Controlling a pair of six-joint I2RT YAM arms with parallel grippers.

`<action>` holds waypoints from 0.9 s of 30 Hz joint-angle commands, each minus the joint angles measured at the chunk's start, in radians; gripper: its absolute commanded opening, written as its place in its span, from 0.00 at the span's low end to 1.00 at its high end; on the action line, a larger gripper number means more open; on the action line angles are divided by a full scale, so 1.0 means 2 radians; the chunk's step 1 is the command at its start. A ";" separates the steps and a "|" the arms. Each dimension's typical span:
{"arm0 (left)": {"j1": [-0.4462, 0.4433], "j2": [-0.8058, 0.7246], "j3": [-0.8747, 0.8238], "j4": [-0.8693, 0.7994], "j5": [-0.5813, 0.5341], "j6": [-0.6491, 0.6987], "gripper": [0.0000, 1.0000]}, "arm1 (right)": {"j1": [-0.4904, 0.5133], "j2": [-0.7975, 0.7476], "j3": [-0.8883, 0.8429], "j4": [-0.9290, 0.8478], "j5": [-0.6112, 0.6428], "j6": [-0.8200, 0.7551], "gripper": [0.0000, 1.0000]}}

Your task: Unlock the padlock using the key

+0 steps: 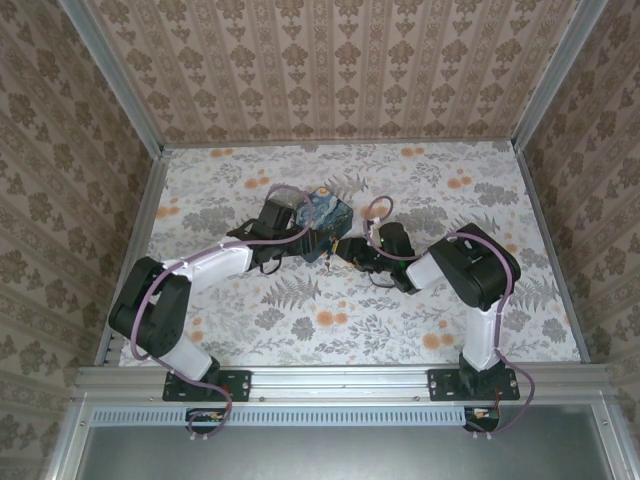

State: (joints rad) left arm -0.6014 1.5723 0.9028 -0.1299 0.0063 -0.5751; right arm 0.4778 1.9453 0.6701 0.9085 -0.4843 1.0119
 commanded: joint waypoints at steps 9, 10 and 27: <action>-0.003 0.028 -0.026 -0.036 -0.005 -0.003 0.73 | 0.026 -0.014 0.028 -0.169 0.106 -0.031 0.43; -0.004 0.028 -0.026 -0.036 -0.004 -0.003 0.73 | 0.027 -0.012 0.030 -0.171 0.108 -0.031 0.43; -0.006 0.035 -0.030 -0.025 0.006 -0.007 0.72 | 0.044 0.014 0.088 -0.240 0.158 -0.050 0.29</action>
State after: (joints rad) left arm -0.6025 1.5837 0.8894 -0.0784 0.0231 -0.5838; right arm 0.5610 1.9121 0.8333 0.5213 -0.2546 0.9405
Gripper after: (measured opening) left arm 0.723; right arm 0.307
